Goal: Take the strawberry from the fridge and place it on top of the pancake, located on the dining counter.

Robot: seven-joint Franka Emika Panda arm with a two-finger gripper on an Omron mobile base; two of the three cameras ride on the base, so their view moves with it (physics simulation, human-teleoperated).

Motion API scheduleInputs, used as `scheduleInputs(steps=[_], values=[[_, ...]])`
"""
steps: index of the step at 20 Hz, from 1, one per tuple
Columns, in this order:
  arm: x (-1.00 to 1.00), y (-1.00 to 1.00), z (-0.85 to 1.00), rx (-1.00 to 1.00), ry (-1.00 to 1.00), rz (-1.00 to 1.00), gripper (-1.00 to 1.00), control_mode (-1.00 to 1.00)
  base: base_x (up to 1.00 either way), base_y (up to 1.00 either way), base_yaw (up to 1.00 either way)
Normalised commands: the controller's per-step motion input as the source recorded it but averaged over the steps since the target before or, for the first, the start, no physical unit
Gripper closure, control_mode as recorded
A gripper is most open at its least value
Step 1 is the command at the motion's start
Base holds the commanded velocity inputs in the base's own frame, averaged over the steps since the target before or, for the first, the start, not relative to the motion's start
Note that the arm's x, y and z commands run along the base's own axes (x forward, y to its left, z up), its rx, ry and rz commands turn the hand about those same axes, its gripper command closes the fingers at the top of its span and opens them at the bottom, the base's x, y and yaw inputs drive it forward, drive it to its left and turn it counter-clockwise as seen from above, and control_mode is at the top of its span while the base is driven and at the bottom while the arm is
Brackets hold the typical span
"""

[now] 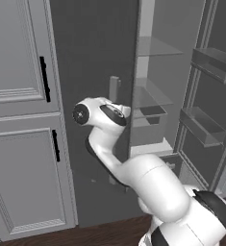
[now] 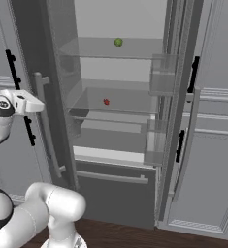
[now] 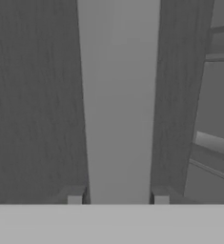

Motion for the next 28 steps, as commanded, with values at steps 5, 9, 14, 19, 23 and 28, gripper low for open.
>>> scheduleInputs(steps=[5, 9, 14, 19, 23, 28], values=[[-0.09, 0.42, -0.01, 0.00, -0.03, -0.04, 1.00, -1.00, 0.00, 0.00, 0.00], [-0.16, 0.48, 0.00, 0.00, -0.02, -0.10, -1.00, -1.00, 0.00, 0.00, 0.00], [-0.34, 0.39, 0.00, 0.00, -0.04, -0.13, -1.00, -1.00, 0.00, 0.00, 0.00], [-0.33, 0.12, 0.00, 0.00, 0.00, -0.11, -1.00, -1.00, 0.00, 0.00, 0.00], [-0.46, -0.07, 0.00, 0.00, 0.00, -0.06, -1.00, -1.00, 0.00, 0.00, 0.00], [-0.76, -0.61, 0.01, 0.17, 0.00, 0.05, -1.00, -1.00, 0.00, 0.00, 0.00]])
